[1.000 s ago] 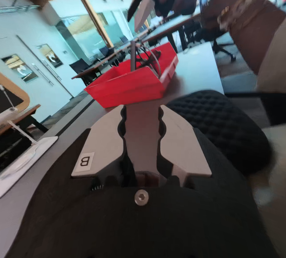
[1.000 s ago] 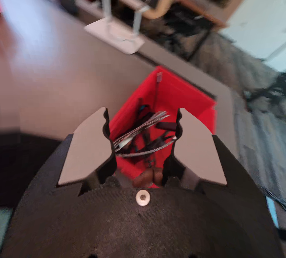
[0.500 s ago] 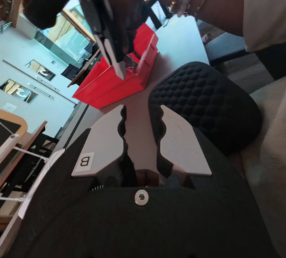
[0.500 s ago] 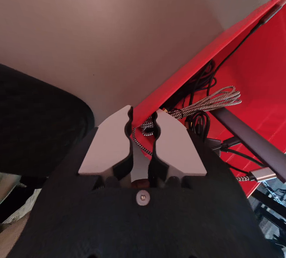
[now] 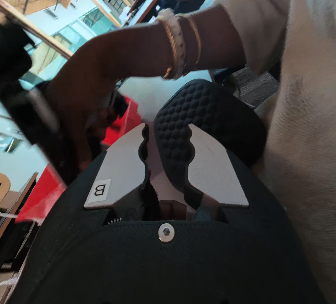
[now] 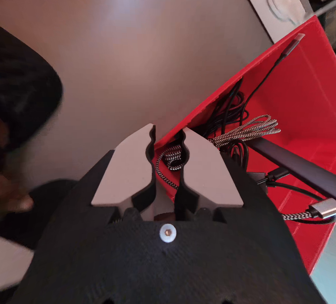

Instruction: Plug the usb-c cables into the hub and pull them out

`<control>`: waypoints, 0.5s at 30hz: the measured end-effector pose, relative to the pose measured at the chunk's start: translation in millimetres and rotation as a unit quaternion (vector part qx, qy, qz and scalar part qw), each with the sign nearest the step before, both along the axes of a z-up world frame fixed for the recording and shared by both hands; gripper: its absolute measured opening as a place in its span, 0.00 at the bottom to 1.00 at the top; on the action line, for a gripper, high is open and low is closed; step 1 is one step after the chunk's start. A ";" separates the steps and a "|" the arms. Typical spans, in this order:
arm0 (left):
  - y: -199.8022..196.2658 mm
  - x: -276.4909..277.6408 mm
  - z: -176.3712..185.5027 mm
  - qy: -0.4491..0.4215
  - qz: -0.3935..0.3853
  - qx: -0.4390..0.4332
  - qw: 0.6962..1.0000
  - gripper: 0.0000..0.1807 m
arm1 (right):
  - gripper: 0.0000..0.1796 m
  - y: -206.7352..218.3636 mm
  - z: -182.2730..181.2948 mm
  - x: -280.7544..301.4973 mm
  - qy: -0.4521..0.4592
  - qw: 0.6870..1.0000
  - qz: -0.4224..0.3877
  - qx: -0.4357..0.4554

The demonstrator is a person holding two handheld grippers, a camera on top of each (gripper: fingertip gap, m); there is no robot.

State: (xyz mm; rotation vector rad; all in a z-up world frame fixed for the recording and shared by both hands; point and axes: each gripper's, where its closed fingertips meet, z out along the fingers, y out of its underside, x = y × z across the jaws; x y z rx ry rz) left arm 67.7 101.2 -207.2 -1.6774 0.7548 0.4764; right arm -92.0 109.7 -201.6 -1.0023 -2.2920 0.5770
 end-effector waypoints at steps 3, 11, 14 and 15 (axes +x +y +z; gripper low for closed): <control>-4.8 15.0 4.2 0.001 -0.041 0.009 0.999 0.22 | 0.13 -49.4 0.2 -18.5 0.002 0.999 0.044 0.017; -56.1 41.5 69.9 -0.026 -0.116 0.085 0.989 0.22 | 0.14 -165.8 1.9 -44.9 0.032 0.983 0.178 0.018; -93.8 -0.8 117.0 0.068 0.039 0.155 0.985 0.22 | 0.19 -185.9 15.5 -54.3 0.090 0.982 0.163 -0.025; -119.8 -27.7 138.9 0.099 0.135 0.191 0.967 0.22 | 0.23 -188.3 23.9 -55.7 0.117 0.981 0.152 -0.043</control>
